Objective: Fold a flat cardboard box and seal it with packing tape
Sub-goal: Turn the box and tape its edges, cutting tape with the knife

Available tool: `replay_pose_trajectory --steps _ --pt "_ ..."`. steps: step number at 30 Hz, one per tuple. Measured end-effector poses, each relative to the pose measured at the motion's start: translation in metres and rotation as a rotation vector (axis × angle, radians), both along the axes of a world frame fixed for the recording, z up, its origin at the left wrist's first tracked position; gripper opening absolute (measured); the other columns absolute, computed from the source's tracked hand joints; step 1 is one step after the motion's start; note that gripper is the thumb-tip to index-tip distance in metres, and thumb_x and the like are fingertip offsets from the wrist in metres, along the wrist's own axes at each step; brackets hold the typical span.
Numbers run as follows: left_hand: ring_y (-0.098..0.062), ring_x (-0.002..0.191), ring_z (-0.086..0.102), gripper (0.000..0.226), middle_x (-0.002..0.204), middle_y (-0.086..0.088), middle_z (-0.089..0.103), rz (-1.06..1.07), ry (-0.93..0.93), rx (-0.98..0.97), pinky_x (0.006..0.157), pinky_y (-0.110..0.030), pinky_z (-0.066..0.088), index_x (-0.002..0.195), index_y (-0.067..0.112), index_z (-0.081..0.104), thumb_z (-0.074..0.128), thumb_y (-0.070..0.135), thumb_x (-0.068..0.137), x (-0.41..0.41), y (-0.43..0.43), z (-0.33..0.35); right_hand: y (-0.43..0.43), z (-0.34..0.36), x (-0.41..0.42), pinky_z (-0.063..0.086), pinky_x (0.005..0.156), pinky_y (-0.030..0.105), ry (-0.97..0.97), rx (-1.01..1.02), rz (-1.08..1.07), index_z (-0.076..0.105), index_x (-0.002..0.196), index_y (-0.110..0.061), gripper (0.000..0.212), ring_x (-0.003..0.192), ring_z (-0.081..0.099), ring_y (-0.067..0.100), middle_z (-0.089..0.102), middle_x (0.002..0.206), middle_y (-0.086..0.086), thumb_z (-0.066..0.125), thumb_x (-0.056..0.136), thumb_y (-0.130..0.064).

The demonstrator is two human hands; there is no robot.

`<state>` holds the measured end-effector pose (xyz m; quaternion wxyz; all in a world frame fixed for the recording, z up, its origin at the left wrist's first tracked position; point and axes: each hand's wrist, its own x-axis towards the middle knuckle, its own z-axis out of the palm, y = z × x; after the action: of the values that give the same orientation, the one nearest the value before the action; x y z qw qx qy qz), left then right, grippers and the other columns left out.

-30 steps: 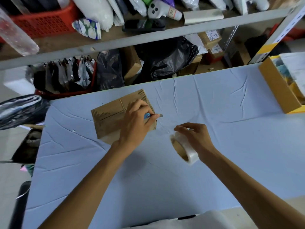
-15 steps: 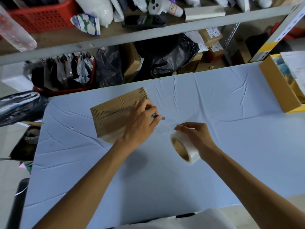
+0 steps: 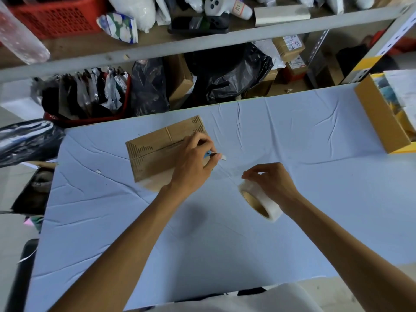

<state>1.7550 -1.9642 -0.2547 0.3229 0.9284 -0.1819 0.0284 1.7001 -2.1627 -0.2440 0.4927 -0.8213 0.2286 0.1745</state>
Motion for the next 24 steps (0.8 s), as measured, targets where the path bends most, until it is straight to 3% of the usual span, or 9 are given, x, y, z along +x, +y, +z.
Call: replay_pose_trajectory --steps 6,10,16,24 --pt "-0.018 0.102 0.048 0.019 0.108 0.001 0.049 0.012 0.017 -0.011 0.088 -0.031 0.045 0.075 0.013 0.06 0.064 0.027 0.087 -0.002 -0.002 -0.002 0.002 -0.001 -0.002 0.039 0.053 0.02 0.009 0.031 -0.017 0.076 0.075 -0.028 0.011 0.068 0.06 0.006 0.07 0.077 -0.009 0.071 0.079 -0.036" --pt "-0.014 0.103 0.045 0.019 0.109 0.001 0.047 0.002 0.047 -0.017 0.088 -0.027 0.041 0.071 0.015 0.059 0.066 0.026 0.086 -0.004 -0.002 0.0 0.003 -0.003 -0.002 0.037 0.051 0.019 0.023 0.01 -0.026 0.076 0.072 -0.03 0.009 0.066 0.059 0.002 0.069 0.073 -0.013 0.071 0.077 -0.037" --pt "-0.018 0.1 0.038 0.019 0.103 0.004 0.049 -0.066 0.066 0.061 0.083 -0.028 0.038 0.077 0.016 0.063 0.064 0.032 0.087 -0.005 -0.001 0.011 0.004 -0.007 0.0 0.043 0.06 0.026 0.029 -0.057 -0.016 0.075 0.073 -0.031 0.009 0.072 0.06 0.01 0.067 0.078 -0.011 0.07 0.076 -0.037" --pt "-0.012 0.065 0.053 0.026 0.072 0.005 0.063 0.031 -0.022 -0.039 0.057 -0.025 0.042 0.078 0.013 0.06 0.057 0.034 0.093 -0.016 0.003 0.027 0.006 -0.004 0.001 0.045 0.063 0.028 0.015 -0.041 -0.015 0.076 0.076 -0.029 0.008 0.076 0.06 0.011 0.068 0.083 -0.008 0.07 0.077 -0.035"
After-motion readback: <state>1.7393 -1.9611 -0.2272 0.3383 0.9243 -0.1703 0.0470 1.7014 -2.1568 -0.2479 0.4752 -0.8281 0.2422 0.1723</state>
